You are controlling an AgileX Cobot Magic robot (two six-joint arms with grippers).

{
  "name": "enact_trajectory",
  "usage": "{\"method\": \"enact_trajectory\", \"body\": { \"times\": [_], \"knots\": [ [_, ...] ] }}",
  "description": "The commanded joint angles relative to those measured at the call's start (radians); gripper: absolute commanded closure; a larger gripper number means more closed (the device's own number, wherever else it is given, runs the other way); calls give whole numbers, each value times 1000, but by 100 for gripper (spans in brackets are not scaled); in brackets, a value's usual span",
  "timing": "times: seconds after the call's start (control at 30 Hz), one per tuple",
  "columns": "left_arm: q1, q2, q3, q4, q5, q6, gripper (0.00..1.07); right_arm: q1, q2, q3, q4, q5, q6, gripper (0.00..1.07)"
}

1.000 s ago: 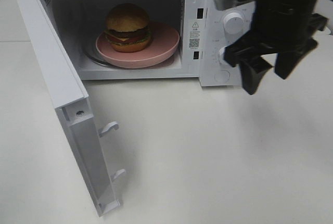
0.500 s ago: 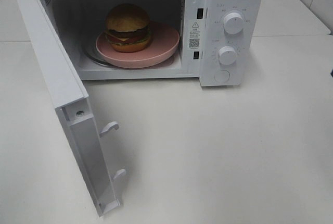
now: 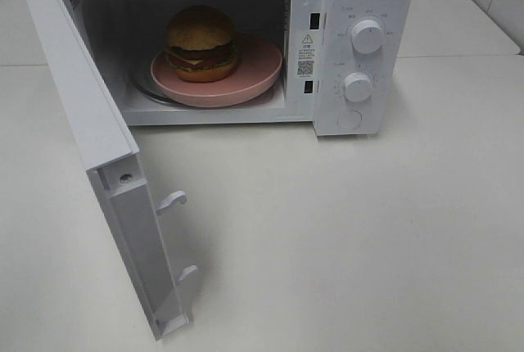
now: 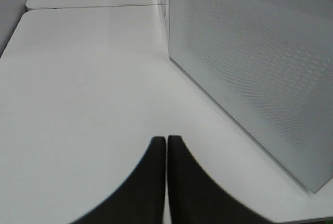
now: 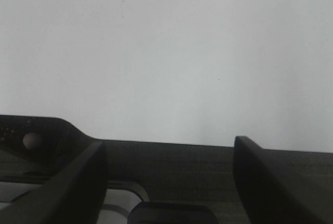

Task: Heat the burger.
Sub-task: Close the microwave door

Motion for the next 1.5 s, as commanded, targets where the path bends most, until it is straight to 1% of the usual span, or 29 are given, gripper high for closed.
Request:
{"method": "enact_trajectory", "body": {
  "times": [0.03,0.07,0.13,0.17,0.23,0.27,0.33,0.53,0.6,0.63,1.03,1.27,1.3,1.33,1.37,1.4,1.43,1.47,1.5],
  "knots": [
    [3,-17,1,-12,-10,-1,106,-6,-178,66,-3,15,-41,45],
    [3,-17,1,-12,-10,-1,106,-6,-178,66,-3,15,-41,45],
    [3,-17,1,-12,-10,-1,106,-6,-275,82,0,-9,-84,45],
    [3,-17,1,-12,-10,-1,106,-6,-275,82,0,-9,-84,45],
    [3,-17,1,-14,-10,-1,106,-6,-357,82,11,-65,-121,45],
    [3,-17,1,-14,-10,-1,106,-6,-357,82,11,-65,-121,45],
    [3,-17,1,-20,-10,-1,106,-6,-427,82,33,-123,-149,45],
    [3,-17,1,-24,-10,-1,106,-6,-506,93,50,-209,-189,46],
    [3,-17,1,-24,-10,-1,106,-6,-512,104,50,-212,-191,46],
    [3,-17,1,-24,-10,-1,106,-6,-512,140,50,-227,-191,46],
    [3,-17,1,-33,-12,-1,106,-6,-512,136,51,-226,-192,46],
    [3,-16,-8,-60,-23,-1,106,-10,-512,136,51,-226,-192,46],
    [3,-16,-19,-62,-51,-1,106,-34,-512,136,51,-226,-189,46],
    [3,-16,-19,-62,-51,-1,106,-34,-512,136,51,-226,-189,46],
    [3,-16,-23,-66,-69,-1,106,-54,-512,136,50,-226,-189,46],
    [3,-15,-22,-72,-127,-1,106,-101,-512,136,50,-226,-189,46],
    [3,-15,-22,-72,-127,-1,106,-101,-512,136,50,-226,-189,46],
    [3,-15,-16,-72,-160,-1,106,-129,-512,136,50,-226,-189,46],
    [3,-8,2,-74,-223,-1,106,-183,-512,136,50,-226,-189,46]
  ]
}}
